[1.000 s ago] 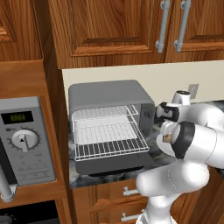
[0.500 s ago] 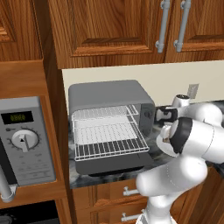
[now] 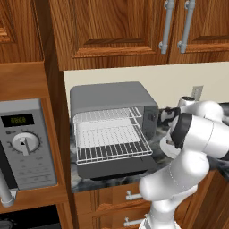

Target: Pull the toaster oven rack outwards. Pick up the baguette from the plate and place it on the toaster oven rack. Close the toaster oven door fully and set the temperature to the lowest setting.

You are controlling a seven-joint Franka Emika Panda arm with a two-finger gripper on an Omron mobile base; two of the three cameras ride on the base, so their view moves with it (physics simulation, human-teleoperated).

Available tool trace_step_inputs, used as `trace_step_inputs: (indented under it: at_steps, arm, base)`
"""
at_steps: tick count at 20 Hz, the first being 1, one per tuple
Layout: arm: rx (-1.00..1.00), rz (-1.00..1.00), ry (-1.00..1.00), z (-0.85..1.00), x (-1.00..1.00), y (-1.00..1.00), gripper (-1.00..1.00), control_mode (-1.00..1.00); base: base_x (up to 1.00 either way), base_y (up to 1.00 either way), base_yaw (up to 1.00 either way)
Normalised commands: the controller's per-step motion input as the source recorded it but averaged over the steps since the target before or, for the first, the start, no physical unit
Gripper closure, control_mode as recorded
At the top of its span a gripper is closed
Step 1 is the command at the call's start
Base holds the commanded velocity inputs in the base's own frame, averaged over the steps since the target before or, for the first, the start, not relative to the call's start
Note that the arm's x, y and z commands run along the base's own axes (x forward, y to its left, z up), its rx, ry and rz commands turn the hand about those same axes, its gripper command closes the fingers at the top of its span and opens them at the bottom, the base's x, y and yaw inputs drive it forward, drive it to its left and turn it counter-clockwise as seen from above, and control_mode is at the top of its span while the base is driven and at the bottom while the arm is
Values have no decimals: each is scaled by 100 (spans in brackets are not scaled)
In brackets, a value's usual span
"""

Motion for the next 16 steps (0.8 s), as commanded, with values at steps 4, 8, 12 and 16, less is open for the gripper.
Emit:
trace_step_inputs:
  at_steps: [4, 8, 12, 16]
  arm:
    - [0, 11, 0, -39, -17, 0, -100, -100]
    - [0, 5, 0, -13, -32, 0, -100, -100]
    - [0, 0, 0, 0, -1, 0, -100, -100]
    - [-1, 3, -1, 5, -10, 7, 100, -100]
  base:
    - [0, 0, 0]
    - [0, 0, 0]
    - [0, 0, 0]
    - [0, 0, 0]
